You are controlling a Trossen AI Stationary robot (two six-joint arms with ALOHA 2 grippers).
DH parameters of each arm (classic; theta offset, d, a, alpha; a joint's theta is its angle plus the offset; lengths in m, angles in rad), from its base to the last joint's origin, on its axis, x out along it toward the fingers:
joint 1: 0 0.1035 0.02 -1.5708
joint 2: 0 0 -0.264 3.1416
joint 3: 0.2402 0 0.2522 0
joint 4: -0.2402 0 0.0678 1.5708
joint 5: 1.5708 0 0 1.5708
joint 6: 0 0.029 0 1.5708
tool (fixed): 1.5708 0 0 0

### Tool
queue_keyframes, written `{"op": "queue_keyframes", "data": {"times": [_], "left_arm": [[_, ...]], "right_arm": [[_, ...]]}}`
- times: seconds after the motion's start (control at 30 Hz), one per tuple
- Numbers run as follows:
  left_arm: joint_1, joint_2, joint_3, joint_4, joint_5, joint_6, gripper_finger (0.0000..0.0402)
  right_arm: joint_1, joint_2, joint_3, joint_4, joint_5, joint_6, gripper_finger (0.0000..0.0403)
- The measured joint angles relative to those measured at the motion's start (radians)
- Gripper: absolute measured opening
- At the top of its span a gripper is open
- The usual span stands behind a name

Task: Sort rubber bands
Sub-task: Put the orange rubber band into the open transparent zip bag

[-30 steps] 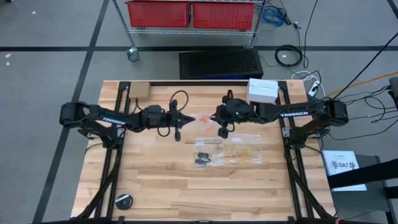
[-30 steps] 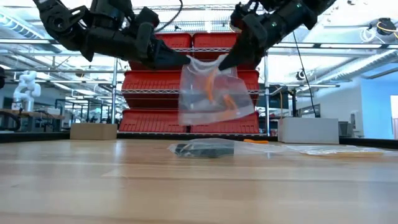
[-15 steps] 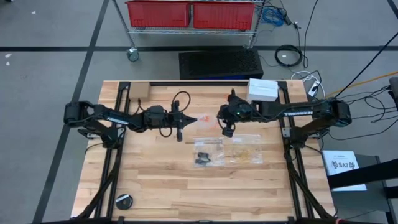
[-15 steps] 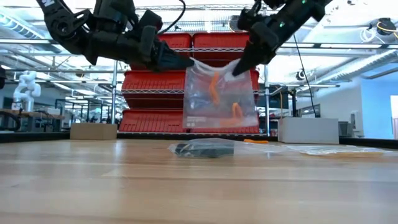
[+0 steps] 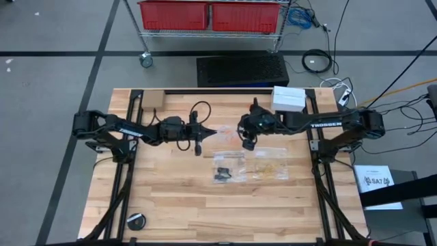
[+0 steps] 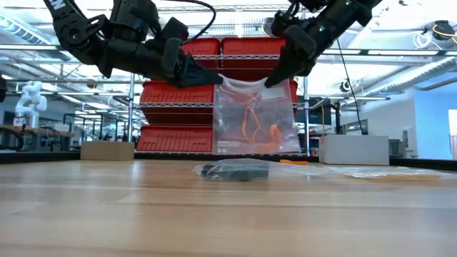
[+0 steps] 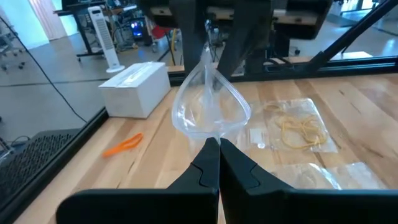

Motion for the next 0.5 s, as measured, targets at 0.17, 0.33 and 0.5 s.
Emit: {"op": "queue_keyframes", "data": {"times": [0.17,0.33,0.5], "left_arm": [[0.000,0.000,0.000,-0.010,-0.001,0.013,0.0000],[0.000,0.000,0.000,-0.031,-0.002,0.014,0.0000],[0.000,0.000,0.000,-0.032,0.019,0.014,0.0000]], "right_arm": [[0.000,-0.063,0.000,-0.020,-0.049,0.001,0.0158],[-0.001,-0.126,0.000,-0.033,-0.056,0.003,0.0184],[-0.079,-0.125,0.001,-0.084,0.035,0.032,0.0202]]}}
